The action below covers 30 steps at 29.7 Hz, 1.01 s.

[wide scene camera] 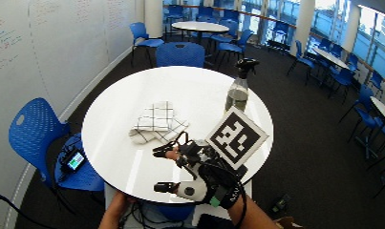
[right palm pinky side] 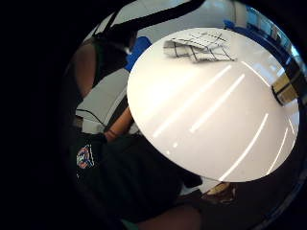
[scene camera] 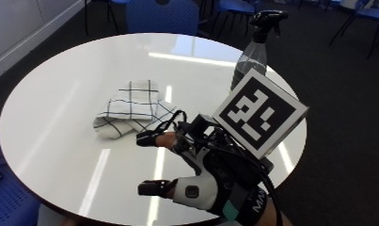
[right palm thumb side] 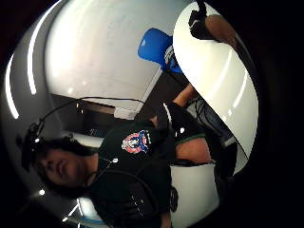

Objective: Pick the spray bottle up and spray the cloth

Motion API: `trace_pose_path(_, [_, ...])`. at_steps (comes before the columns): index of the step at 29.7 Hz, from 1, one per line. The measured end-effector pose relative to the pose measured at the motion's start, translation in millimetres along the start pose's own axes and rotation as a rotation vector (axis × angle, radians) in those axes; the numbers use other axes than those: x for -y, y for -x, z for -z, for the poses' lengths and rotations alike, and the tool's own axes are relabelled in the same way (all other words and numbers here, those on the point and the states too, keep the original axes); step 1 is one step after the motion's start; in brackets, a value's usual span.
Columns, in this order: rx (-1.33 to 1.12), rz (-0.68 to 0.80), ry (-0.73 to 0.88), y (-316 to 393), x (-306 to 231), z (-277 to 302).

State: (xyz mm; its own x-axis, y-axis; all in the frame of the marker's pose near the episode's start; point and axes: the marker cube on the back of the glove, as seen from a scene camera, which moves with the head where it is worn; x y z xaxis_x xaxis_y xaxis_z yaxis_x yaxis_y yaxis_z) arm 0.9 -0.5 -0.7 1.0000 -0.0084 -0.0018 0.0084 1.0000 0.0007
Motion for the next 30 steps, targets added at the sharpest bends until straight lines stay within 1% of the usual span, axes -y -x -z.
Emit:
trace_pose_path(19, [-0.003, -0.034, -0.042, -5.8, 6.8, 5.6])
trace_pose_path(30, [0.006, -0.076, -0.155, -12.1, 21.9, 21.7])
